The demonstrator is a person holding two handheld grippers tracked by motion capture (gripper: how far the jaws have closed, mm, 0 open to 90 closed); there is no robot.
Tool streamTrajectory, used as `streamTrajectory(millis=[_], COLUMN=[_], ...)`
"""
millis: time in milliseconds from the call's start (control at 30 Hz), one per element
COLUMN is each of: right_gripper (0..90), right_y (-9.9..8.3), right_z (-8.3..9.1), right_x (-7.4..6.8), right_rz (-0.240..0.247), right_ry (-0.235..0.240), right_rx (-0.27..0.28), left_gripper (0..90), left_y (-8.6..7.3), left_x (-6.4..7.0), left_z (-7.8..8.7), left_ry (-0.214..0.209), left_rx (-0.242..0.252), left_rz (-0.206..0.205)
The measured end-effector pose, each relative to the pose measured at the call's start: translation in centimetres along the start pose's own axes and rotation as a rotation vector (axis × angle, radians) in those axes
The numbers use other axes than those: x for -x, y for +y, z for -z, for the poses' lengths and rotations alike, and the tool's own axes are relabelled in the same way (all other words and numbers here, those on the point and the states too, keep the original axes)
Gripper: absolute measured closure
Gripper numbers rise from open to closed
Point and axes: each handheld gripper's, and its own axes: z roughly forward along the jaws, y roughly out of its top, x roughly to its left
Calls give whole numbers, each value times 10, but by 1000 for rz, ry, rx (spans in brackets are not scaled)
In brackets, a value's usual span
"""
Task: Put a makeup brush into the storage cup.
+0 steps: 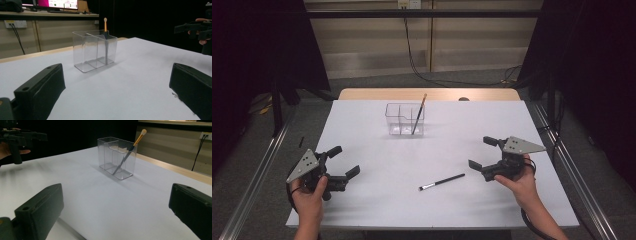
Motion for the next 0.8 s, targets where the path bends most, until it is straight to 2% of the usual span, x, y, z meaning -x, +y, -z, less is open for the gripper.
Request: streamTrajectory(millis=[500,800], right_gripper=[0,0], right_y=[2,5], right_z=[-19,-31], right_x=[-4,-8], right_rz=[2,11], right_ry=[39,60], right_rx=[-38,-39], left_gripper=[0,0], left_y=[0,0], left_x=[0,0], left_z=[-3,-3], left_ry=[-13,-15], left_rx=[0,1], left_rz=[7,7])
